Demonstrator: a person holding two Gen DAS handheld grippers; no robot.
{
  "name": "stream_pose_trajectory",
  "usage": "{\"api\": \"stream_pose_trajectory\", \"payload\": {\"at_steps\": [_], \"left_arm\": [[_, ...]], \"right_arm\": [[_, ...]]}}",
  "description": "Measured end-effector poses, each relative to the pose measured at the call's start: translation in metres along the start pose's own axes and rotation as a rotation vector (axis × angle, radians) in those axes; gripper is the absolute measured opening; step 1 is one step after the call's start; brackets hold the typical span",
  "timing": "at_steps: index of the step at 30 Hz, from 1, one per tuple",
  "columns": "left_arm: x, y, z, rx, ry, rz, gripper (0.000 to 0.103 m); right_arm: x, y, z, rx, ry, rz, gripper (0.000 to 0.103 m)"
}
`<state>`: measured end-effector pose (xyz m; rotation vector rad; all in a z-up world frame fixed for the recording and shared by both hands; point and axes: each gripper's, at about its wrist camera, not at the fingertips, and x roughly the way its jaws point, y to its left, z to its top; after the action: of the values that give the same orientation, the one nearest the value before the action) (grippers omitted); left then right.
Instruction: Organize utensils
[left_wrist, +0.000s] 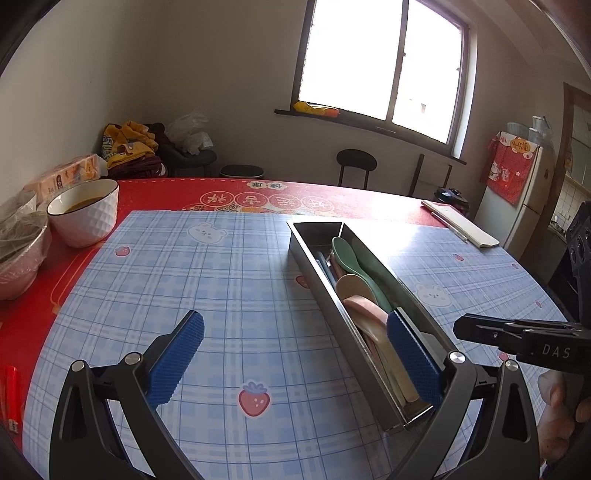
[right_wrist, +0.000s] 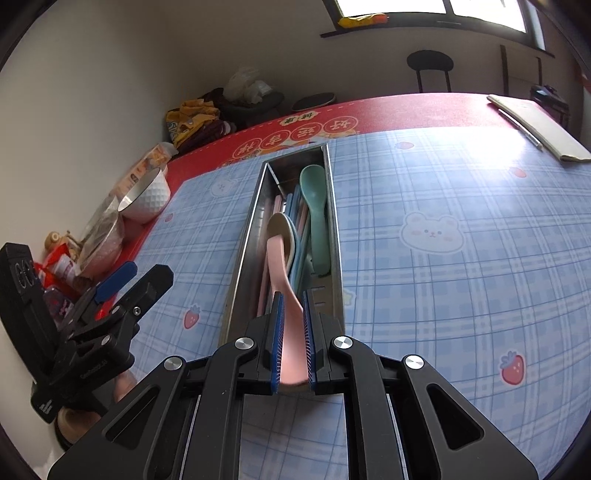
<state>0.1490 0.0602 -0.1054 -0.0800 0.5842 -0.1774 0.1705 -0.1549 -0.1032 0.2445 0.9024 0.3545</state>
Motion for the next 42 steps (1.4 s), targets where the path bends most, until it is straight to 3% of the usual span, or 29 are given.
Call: {"api": "stream_pose_trajectory", "payload": {"at_steps": [12, 16, 19, 22, 26, 42], "left_arm": [[-0.037, -0.01, 0.012, 0.053, -0.024, 0.025, 0.097], [-0.053, -0.014, 0.019, 0.07, -0.05, 0.043, 0.097], [-0.065, -0.017, 0.025, 0.083, -0.075, 0.06, 0.097], [-0.079, -0.022, 0.03, 0.102, -0.112, 0.073, 0.097], [-0.093, -0.027, 0.037, 0.116, -0.138, 0.088, 0.097], [-0.129, -0.043, 0.047, 0.123, -0.225, 0.155, 0.097]], "right_arm": [[-0.048, 0.003, 0.006, -0.105, -0.156, -0.067, 0.013], [-0.07, 0.002, 0.009, -0.118, -0.225, -0.087, 0.027], [-0.089, 0.0, 0.011, -0.122, -0.289, -0.111, 0.054], [-0.103, -0.004, 0.013, -0.118, -0.328, -0.12, 0.072], [-0.115, -0.009, 0.015, -0.111, -0.346, -0.15, 0.085], [-0.148, -0.017, 0.005, -0.093, -0.455, -0.213, 0.087]]}}
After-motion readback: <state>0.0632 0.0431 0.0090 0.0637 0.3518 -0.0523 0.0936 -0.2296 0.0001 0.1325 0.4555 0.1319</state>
